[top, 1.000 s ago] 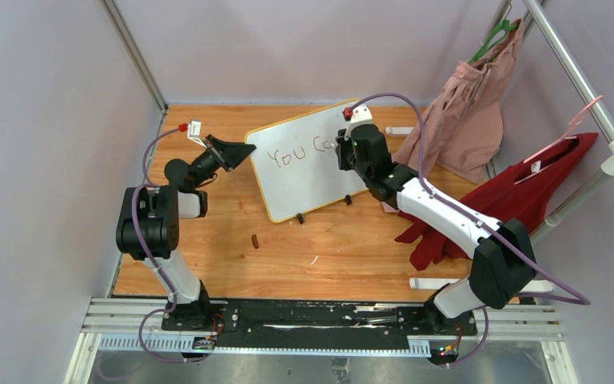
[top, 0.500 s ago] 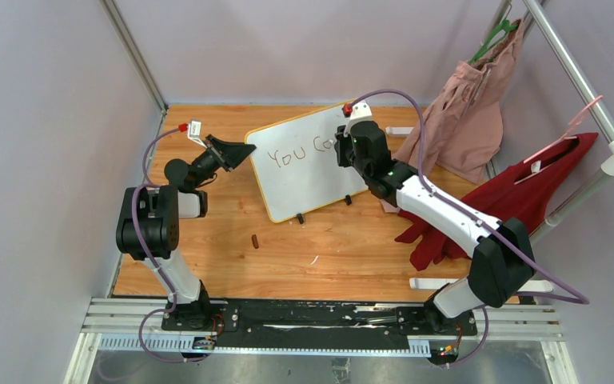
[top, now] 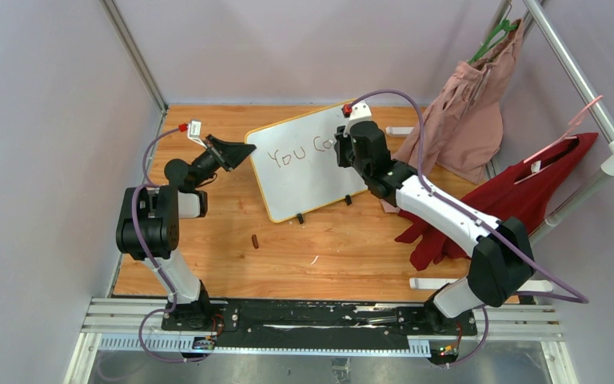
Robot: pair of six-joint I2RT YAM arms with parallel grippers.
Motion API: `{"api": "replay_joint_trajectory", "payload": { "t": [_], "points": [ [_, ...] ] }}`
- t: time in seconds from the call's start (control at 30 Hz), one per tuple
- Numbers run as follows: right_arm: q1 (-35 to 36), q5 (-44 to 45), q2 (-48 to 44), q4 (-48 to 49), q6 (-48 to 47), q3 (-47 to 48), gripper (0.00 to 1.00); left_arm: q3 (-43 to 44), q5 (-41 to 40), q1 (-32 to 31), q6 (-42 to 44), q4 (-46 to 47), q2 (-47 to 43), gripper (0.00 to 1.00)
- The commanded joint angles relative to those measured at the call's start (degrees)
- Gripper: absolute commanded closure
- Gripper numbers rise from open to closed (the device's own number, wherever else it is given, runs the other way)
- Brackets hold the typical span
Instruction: Write a sentence on the whiteboard
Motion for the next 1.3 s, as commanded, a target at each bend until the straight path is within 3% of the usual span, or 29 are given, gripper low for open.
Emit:
{"api": "replay_joint_trajectory", "payload": {
  "t": [0.0,0.67,1.27],
  "points": [
    [-0.8,0.3,-0.4,-0.1,0.0,-1.2,1.00,-0.5,0.1,-0.4,0.8,2.1,-1.4,1.00],
    [-1.7,1.4,-2.3,-1.1,0.8,-4.0,1.00,-0.5,0.1,-0.4,0.8,2.1,-1.4,1.00],
    [-2.2,-0.5,-3.3,-1.4,0.8,1.6,1.00,-0.6,0.1,-0.5,0.9,2.1,-1.3,1.00]
  ]
}}
